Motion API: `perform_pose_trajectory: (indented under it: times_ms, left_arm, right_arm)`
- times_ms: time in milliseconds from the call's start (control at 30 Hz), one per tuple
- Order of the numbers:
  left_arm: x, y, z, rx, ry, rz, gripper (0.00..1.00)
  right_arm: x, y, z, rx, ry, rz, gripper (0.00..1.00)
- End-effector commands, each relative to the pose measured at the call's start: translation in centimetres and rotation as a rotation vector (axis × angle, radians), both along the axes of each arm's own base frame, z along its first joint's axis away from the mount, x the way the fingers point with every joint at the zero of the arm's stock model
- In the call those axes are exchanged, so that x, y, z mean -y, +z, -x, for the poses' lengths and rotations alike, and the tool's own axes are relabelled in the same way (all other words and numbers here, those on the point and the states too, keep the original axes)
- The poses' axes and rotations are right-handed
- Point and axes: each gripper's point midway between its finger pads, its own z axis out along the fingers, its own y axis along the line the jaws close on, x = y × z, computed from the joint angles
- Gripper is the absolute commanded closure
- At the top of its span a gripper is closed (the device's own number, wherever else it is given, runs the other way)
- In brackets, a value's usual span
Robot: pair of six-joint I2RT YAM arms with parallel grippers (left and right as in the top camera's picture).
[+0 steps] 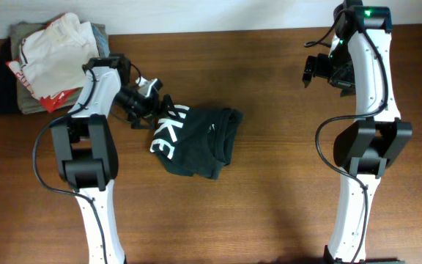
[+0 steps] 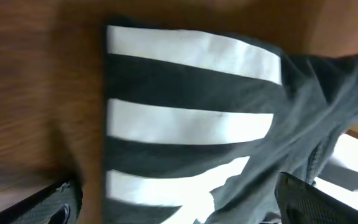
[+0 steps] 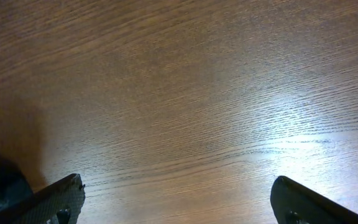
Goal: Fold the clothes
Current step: 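Grasp the folded shirt with the left gripper and place it on the stack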
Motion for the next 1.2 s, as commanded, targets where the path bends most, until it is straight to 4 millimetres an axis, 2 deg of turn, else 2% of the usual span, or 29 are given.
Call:
perform_pose_trajectory:
  times_ms: [0, 33, 67, 100, 167, 200, 233, 300, 400, 433, 500, 567, 600, 667, 733, 767, 800, 867, 933, 1000, 1167]
  left_arm:
    - [3.2, -2.8, 1.5, -0.057, -0.086, 0.016, 0.05]
    - [4.0, -2.8, 1.6, -0.050, -0.105, 0.016, 0.11]
    - [4.8, -2.9, 1.6, -0.036, -0.120, 0.014, 0.32]
    - [5.3, -3.0, 1.4, -0.023, -0.127, 0.015, 0.46]
    - [5.4, -3.0, 1.3, -0.033, -0.104, 0.009, 0.69]
    - [5.4, -3.1, 1.1, -0.040, -0.087, 0.006, 0.87]
    - [5.2, -3.2, 0.7, -0.045, -0.057, -0.019, 0.99]
    - [3.5, -3.3, -0.7, -0.022, -0.010, -0.129, 0.99]
    - [0.6, -0.1, -5.2, 0.118, 0.054, -0.173, 0.99]
    - [-2.3, 0.8, -7.2, 0.169, 0.128, -0.300, 0.99]
    - [-6.6, 2.9, -10.8, 0.316, 0.192, -0.468, 0.99]
    - [-8.4, 4.1, -12.5, 0.386, 0.230, -0.525, 0.99]
    - [-9.4, 6.4, -14.3, 0.465, 0.270, -0.520, 0.99]
    - [-10.4, 9.7, -16.0, 0.560, 0.315, -0.514, 0.99]
    - [-12.2, 15.2, -17.8, 0.699, 0.382, -0.507, 0.99]
    - [-13.7, 18.6, -18.5, 0.778, 0.437, -0.502, 0.99]
    - [-14.6, 20.1, -18.7, 0.809, 0.475, -0.499, 0.99]
    - [-18.4, 23.3, -18.9, 0.868, 0.603, -0.494, 0.99]
    - [-22.0, 23.8, -18.5, 0.841, 0.728, -0.487, 0.99]
    - [-24.6, 24.0, -18.1, 0.833, 0.800, -0.485, 0.99]
    - [-26.1, 26.0, -18.5, 0.890, 0.863, -0.469, 0.99]
  right_arm:
    - [0.3, 1.2, -0.2, 0.035, -0.006, 0.018, 0.01]
    - [0.3, 1.2, -0.2, 0.035, -0.006, 0.018, 0.01]
    - [0.3, 1.2, -0.2, 0.035, -0.006, 0.018, 0.01]
    - [0.3, 1.2, -0.2, 0.035, -0.006, 0.018, 0.01]
    - [0.3, 1.2, -0.2, 0.035, -0.006, 0.018, 0.01]
    - [0.3, 1.2, -0.2, 0.035, -0.006, 0.018, 0.01]
    - [0.3, 1.2, -0.2, 0.035, -0.006, 0.018, 0.01]
    - [0.3, 1.2, -0.2, 0.035, -0.006, 0.018, 0.01]
    - [0.3, 1.2, -0.2, 0.035, -0.006, 0.018, 0.01]
    - [0.3, 1.2, -0.2, 0.035, -0.006, 0.018, 0.01]
    - [0.3, 1.2, -0.2, 0.035, -0.006, 0.018, 0.01]
    - [0.3, 1.2, -0.2, 0.035, -0.006, 0.018, 0.01]
    - [0.3, 1.2, -0.2, 0.035, -0.006, 0.018, 0.01]
    - [0.3, 1.2, -0.2, 0.035, -0.006, 0.018, 0.01]
    - [0.3, 1.2, -0.2, 0.035, -0.006, 0.018, 0.01]
    - [0.3, 1.2, -0.2, 0.035, -0.006, 0.018, 0.01]
    - [0.3, 1.2, -0.2, 0.035, -0.006, 0.018, 0.01]
    - [0.3, 1.2, -0.2, 0.035, -0.006, 0.018, 0.01]
    - [0.3, 1.2, -0.2, 0.035, -0.006, 0.018, 0.01]
    - [0.3, 1.2, -0.2, 0.035, -0.006, 0.018, 0.01]
    - [0.3, 1.2, -0.2, 0.035, -0.006, 0.018, 0.01]
